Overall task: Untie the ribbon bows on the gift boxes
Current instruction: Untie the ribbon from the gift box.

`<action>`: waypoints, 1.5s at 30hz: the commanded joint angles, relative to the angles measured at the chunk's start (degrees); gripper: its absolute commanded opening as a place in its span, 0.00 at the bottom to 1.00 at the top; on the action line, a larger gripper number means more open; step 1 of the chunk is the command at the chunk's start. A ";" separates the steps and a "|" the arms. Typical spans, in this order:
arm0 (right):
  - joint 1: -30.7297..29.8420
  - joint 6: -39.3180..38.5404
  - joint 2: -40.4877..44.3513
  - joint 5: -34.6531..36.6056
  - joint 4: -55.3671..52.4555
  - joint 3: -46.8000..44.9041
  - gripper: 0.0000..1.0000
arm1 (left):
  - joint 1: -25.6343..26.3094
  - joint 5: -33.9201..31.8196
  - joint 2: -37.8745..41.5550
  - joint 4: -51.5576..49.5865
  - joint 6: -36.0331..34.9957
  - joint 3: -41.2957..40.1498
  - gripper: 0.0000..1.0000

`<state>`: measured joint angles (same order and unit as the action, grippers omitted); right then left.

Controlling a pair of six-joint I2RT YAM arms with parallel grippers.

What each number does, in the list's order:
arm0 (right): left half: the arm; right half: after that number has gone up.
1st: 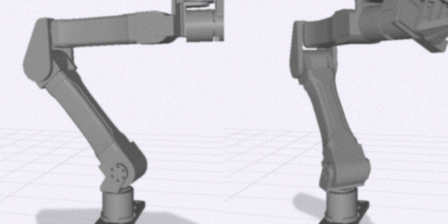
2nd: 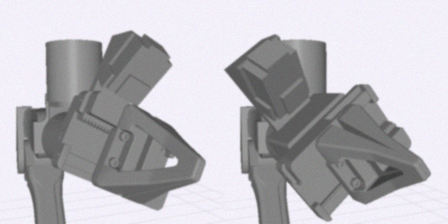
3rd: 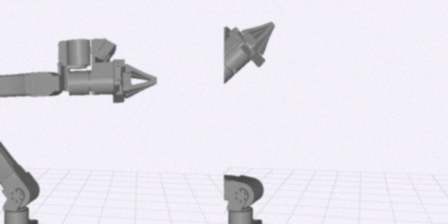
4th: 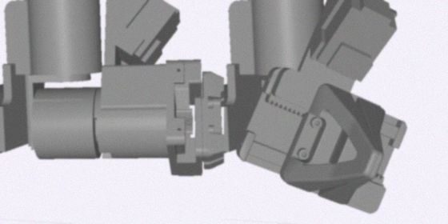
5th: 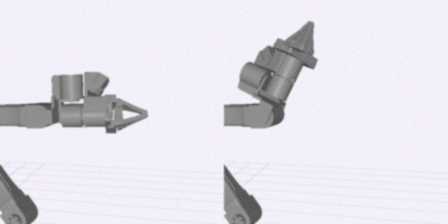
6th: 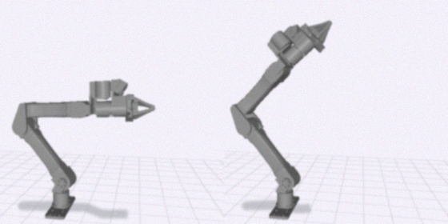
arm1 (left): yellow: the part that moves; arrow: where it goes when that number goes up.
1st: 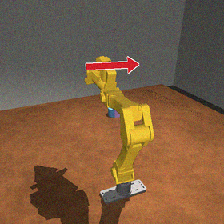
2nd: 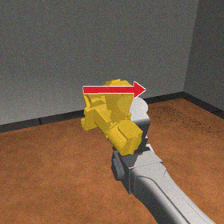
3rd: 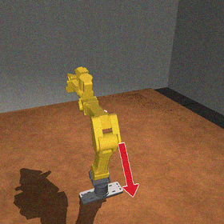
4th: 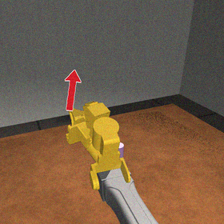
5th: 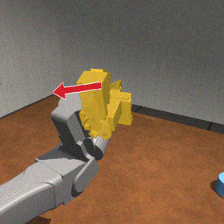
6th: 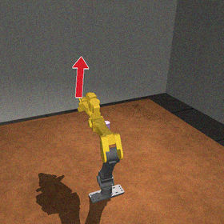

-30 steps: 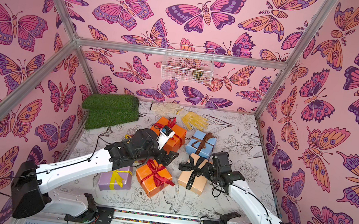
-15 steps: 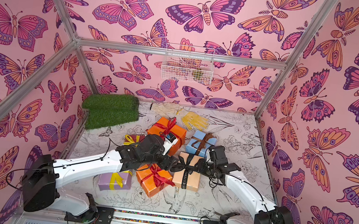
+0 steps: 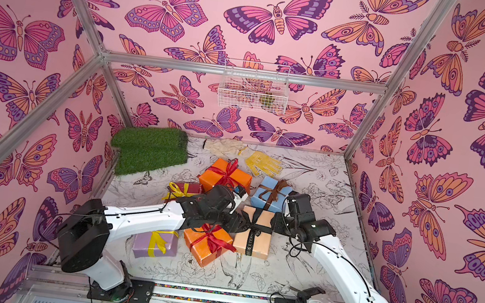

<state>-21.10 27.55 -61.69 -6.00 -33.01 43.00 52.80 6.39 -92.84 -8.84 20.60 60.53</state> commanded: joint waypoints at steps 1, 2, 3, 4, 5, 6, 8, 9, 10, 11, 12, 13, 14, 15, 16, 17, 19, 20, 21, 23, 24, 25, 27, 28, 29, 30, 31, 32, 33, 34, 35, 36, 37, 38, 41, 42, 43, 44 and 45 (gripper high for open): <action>-0.50 -0.64 -0.96 -0.78 -0.36 -1.43 0.46 | 0.11 -1.56 -1.44 1.30 1.47 1.08 0.51; -0.43 -0.45 -1.16 -1.22 0.19 -1.88 0.45 | 0.11 -1.82 -1.87 1.97 1.25 1.15 0.51; -0.43 -0.35 -1.52 -1.67 0.78 -2.28 0.44 | 0.07 -1.91 -2.48 2.47 0.75 1.31 0.51; -0.44 -0.23 -1.67 -1.96 1.28 -2.64 0.44 | 0.03 -2.08 -3.11 2.60 0.38 1.70 0.51; -0.44 -0.04 -1.79 -2.28 1.88 -2.98 0.44 | -0.14 -2.17 -3.88 2.61 0.07 2.39 0.50; -0.39 0.03 -1.94 -2.56 2.17 -3.25 0.44 | -0.36 -2.11 -4.51 2.65 -0.03 2.96 0.50; -0.43 0.13 -1.86 -2.79 2.64 -3.56 0.44 | -0.88 -1.85 -5.54 2.90 0.03 3.95 0.47; -0.43 0.13 -1.74 -2.95 2.96 -3.85 0.44 | -1.23 -1.38 -5.94 3.19 0.18 4.23 0.47; -0.47 0.24 -1.69 -3.04 3.21 -4.17 0.44 | -1.57 -0.86 -6.11 3.53 0.42 4.37 0.46; -0.43 0.32 -1.60 -3.14 3.54 -4.45 0.44 | -2.00 -0.37 -6.36 4.03 0.86 4.37 0.45; -0.43 0.40 -1.57 -3.30 3.92 -4.72 0.44 | -2.52 0.58 -6.57 4.53 1.38 4.33 0.44; -0.43 0.46 -1.58 -3.48 4.22 -5.06 0.44 | -2.98 1.40 -6.80 4.86 1.90 4.33 0.43; -0.44 0.55 -1.67 -3.64 4.45 -5.28 0.44 | -3.58 2.20 -7.07 5.21 2.55 4.25 0.42; -0.43 0.62 -1.72 -3.82 4.82 -5.48 0.44 | -4.06 2.99 -7.32 5.55 3.15 4.03 0.42; -0.43 0.66 -1.83 -3.92 5.07 -5.63 0.44 | -4.42 3.62 -7.48 5.82 3.51 3.91 0.41; -0.43 0.74 -1.93 -4.02 5.29 -5.74 0.44 | -4.75 4.01 -7.60 6.13 3.80 3.66 0.41; -0.43 0.83 -2.20 -4.15 5.76 -5.99 0.44 | -5.06 4.39 -7.86 6.79 4.14 3.29 0.40; -0.43 0.88 -2.37 -4.36 6.09 -6.09 0.44 | -5.15 4.71 -8.10 7.04 4.18 3.26 0.40; -0.46 0.93 -2.50 -4.45 6.28 -6.16 0.44 | -5.24 4.96 -8.38 7.15 4.27 3.36 0.40; -0.43 0.95 -2.93 -4.61 6.60 -6.13 0.44 | -5.33 5.89 -9.06 7.26 4.45 3.66 0.40; -0.45 0.96 -3.12 -4.63 6.70 -6.18 0.43 | -5.33 6.36 -9.34 7.19 4.54 3.87 0.39; -0.44 0.97 -3.25 -4.68 6.85 -6.18 0.43 | -5.33 6.59 -9.72 7.25 4.67 4.02 0.39; -0.43 0.93 -3.42 -4.69 7.16 -6.31 0.43 | -5.33 6.79 -10.29 7.33 4.83 4.24 0.38; -0.46 0.93 -3.48 -4.64 7.30 -6.36 0.43 | -5.33 6.71 -10.47 7.35 4.96 4.24 0.38; -0.43 0.95 -3.51 -4.63 7.48 -6.44 0.43 | -5.33 6.82 -10.82 7.28 5.04 4.33 0.38; -0.43 1.01 -3.56 -4.63 7.59 -6.49 0.43 | -5.33 6.90 -11.02 7.32 5.05 4.33 0.37; -0.39 1.01 -3.76 -4.72 7.70 -6.47 0.43 | -5.33 7.05 -11.22 7.32 5.15 4.40 0.36; -0.41 1.02 -3.86 -4.72 7.87 -6.51 0.43 | -5.33 7.12 -11.38 7.35 5.28 4.42 0.36; -0.44 1.01 -3.87 -4.73 8.02 -6.52 0.43 | -5.33 7.23 -11.40 7.34 5.37 4.50 0.35; -0.43 1.10 -3.97 -4.81 8.23 -6.53 0.43 | -5.33 7.18 -11.40 7.35 5.49 4.51 0.35; -0.43 1.15 -4.10 -4.81 8.38 -6.47 0.43 | -5.33 7.09 -11.32 7.24 5.50 4.46 0.35; -0.43 1.10 -4.27 -4.81 8.48 -6.47 0.43 | -5.33 6.99 -11.16 7.20 5.50 4.38 0.35; -0.43 1.17 -4.40 -4.88 8.67 -6.51 0.43 | -5.42 6.56 -10.92 7.21 5.50 4.17 0.36; -0.43 1.23 -4.53 -4.82 8.82 -6.46 0.43 | -5.47 6.12 -10.68 7.18 5.58 3.94 0.38; -0.48 1.19 -5.06 -4.72 9.27 -6.64 0.43 | -5.86 5.89 -9.83 7.17 5.86 3.37 0.46; -0.43 1.27 -5.16 -4.66 9.44 -6.73 0.42 | -5.95 6.00 -9.76 7.17 6.10 3.24 0.49; -0.43 1.32 -5.30 -4.59 9.74 -6.80 0.42 | -6.02 6.15 -9.64 7.17 6.26 3.32 0.50; -0.45 1.34 -5.43 -4.46 9.96 -7.03 0.42 | -6.04 6.34 -9.67 7.09 6.34 3.36 0.51; -0.43 1.37 -5.54 -4.29 10.16 -7.14 0.41 | -6.06 6.35 -9.64 7.00 6.47 3.45 0.51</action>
<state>-21.10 28.49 -66.74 -10.37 -23.66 36.75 47.24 12.47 -103.35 -1.72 26.61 64.14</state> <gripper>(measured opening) 0.415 0.509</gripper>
